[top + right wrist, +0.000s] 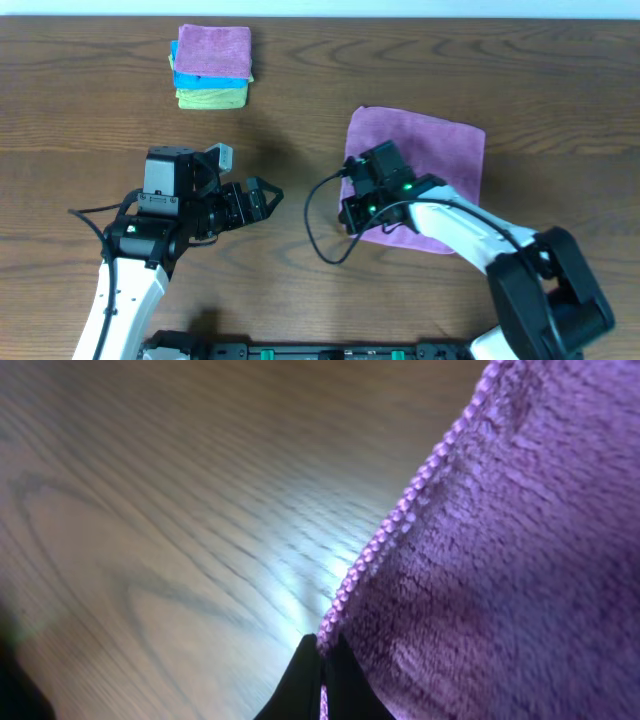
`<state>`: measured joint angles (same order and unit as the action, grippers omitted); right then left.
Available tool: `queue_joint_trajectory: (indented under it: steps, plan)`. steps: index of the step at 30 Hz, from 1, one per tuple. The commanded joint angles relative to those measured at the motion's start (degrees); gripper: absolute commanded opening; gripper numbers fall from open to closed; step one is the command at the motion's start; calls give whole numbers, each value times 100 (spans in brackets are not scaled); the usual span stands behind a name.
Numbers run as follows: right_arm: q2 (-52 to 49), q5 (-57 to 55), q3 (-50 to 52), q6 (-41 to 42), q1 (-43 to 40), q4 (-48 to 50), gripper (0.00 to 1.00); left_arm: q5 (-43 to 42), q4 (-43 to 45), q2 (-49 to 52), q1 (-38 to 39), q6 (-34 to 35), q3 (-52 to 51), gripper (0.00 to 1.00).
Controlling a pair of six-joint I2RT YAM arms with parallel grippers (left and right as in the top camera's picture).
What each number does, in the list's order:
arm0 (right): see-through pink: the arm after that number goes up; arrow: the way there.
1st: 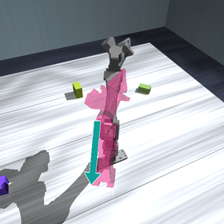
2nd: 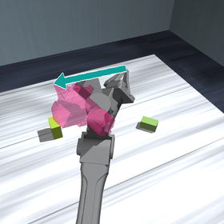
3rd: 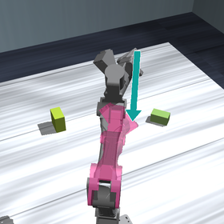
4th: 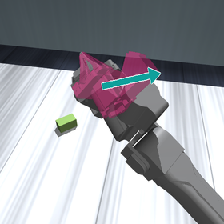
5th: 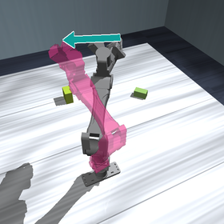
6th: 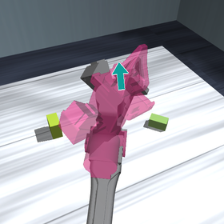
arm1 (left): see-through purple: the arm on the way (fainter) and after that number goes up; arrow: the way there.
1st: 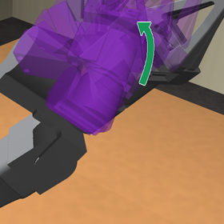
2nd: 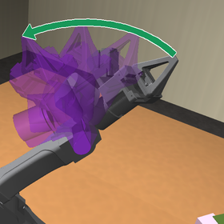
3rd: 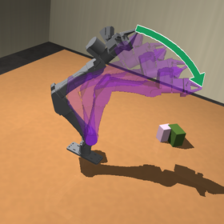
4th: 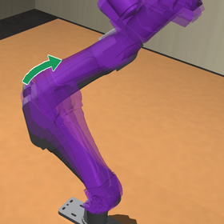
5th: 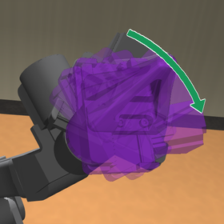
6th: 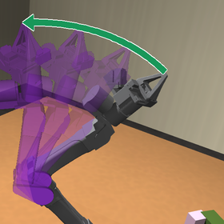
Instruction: Fold the cloth
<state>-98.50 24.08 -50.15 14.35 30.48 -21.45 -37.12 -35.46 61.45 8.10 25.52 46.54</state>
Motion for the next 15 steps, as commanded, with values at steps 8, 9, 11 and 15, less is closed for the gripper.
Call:
queue_joint_trajectory:
  steps: [8, 9, 11, 15]
  plan:
    - [-708, 592, -264, 476, 636, 472, 24, -17, 20, 4, 17, -24, 98, 95]
    - [-691, 592, -330, 444, 634, 468, 32, -20, 20, 4, 17, -24, 98, 96]
    - [-649, 577, -468, 321, 623, 380, 41, -20, 20, 4, 17, -24, 98, 95]
    - [-579, 374, -815, 66, 621, -103, 48, -20, 26, 2, 17, -22, 98, 95]
